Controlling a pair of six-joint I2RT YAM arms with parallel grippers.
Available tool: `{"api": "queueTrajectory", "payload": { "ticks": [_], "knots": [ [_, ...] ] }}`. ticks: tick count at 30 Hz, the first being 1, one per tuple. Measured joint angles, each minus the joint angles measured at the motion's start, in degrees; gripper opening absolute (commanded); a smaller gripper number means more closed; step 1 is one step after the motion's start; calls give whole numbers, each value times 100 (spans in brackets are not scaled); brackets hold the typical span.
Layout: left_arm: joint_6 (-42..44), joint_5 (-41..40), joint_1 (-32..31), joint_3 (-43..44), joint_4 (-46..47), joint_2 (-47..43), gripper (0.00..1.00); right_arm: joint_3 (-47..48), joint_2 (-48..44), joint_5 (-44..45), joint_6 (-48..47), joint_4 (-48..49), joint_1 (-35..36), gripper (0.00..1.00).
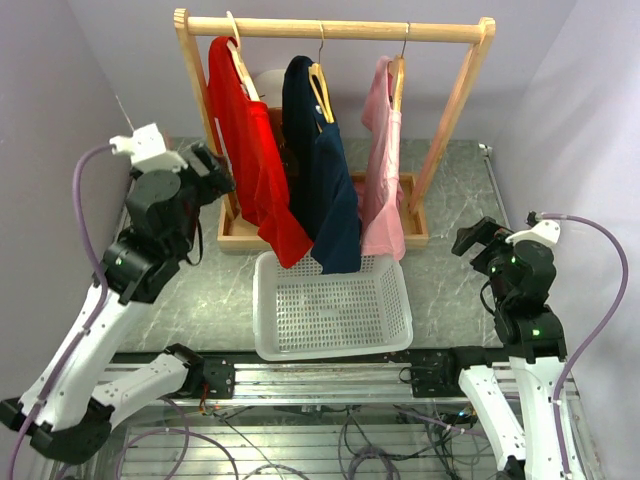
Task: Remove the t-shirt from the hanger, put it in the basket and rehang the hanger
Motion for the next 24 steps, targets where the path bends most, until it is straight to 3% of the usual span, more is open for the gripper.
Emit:
{"api": "queueTrajectory", "payload": {
  "ticks": [12,13,15,24],
  "knots": [
    [295,540,0,3442,-289,2400,94,57,-87,-389,-120,37,0,88],
    [291,553,0,3720,-376,2586,86,87,-96,-413,-116,37,0,88],
    [289,605,-2,4207,-516,2918,80,140,-94,-459,-114,42,0,87],
    [391,745,-39,4782,-756,3663,82,170,-70,-621,-72,37,0,87]
  ]
}}
